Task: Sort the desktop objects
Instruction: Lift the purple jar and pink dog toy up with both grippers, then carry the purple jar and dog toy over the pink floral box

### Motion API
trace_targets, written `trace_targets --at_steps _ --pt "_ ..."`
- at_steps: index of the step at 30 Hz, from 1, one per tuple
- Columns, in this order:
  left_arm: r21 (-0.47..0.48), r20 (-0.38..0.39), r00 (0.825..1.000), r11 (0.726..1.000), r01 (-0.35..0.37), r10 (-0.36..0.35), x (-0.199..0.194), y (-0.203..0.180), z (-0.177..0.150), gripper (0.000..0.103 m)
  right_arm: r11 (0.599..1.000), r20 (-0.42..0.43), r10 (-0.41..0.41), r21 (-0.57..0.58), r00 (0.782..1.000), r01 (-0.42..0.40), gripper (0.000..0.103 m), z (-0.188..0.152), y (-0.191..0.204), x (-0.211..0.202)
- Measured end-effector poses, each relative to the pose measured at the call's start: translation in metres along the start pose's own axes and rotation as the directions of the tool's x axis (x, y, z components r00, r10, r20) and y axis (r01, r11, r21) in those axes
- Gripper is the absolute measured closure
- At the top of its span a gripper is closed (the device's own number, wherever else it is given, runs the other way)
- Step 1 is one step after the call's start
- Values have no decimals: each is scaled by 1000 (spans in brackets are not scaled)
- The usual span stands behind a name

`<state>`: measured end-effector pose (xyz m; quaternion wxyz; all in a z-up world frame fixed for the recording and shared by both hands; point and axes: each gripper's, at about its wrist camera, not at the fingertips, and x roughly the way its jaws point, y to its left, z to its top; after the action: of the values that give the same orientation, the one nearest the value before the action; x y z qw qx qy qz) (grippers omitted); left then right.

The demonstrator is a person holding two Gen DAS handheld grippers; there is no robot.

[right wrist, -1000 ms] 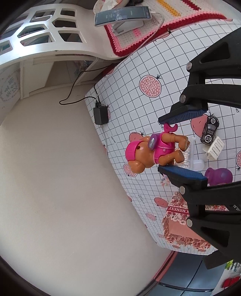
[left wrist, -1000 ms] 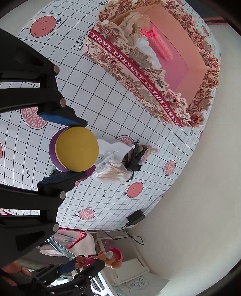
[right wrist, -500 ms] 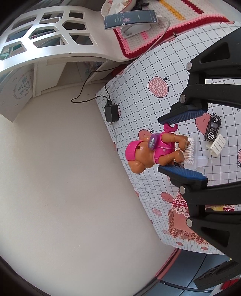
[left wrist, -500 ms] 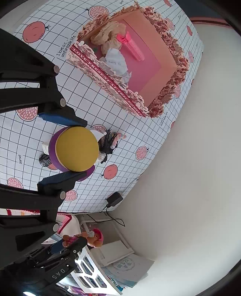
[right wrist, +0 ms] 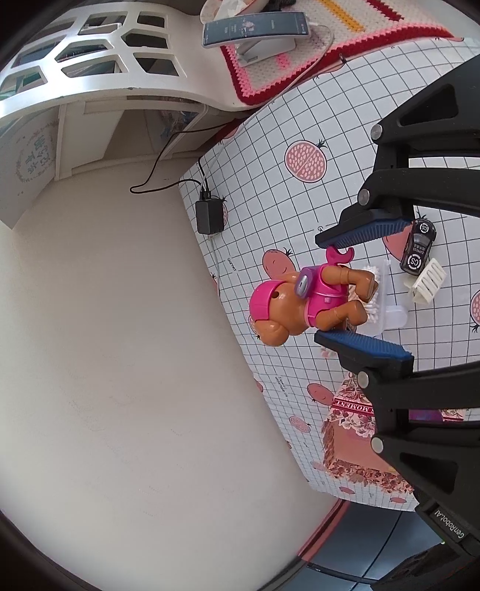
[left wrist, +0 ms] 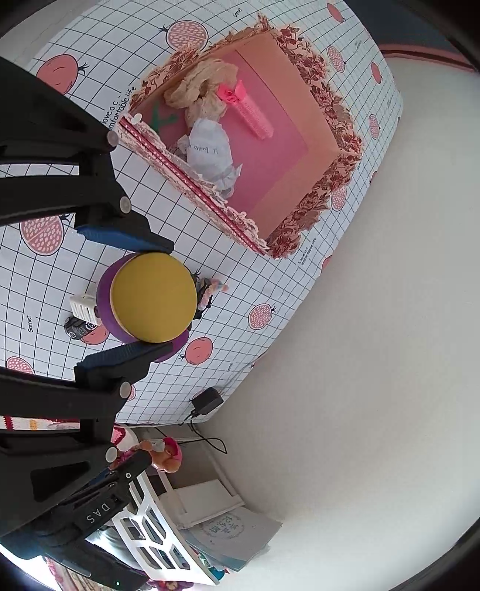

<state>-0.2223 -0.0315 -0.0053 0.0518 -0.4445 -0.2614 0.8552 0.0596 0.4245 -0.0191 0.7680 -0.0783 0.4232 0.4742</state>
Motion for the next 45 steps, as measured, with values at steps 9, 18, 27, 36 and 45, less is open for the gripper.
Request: trace_targets --at_steps 9,18,27,36,45 --pt "-73 33 999 997 -15 17 -11 38 15 55 996 -21 34 -80 999 -36 55 -17 45 11" --pt "-133 63 997 991 -26 35 -25 74 25 55 981 -45 97 -165 994 -103 55 -43 98 14" --pt "-196 108 992 980 -44 66 -43 113 40 55 955 -72 146 -250 987 -159 55 -66 141 16" --pt "-250 140 986 967 -55 93 -60 145 47 55 925 -94 189 -318 977 -210 55 -90 176 15" --pt "-289 163 981 955 -58 109 -71 167 52 55 887 -123 202 -398 972 -235 55 -115 208 19"
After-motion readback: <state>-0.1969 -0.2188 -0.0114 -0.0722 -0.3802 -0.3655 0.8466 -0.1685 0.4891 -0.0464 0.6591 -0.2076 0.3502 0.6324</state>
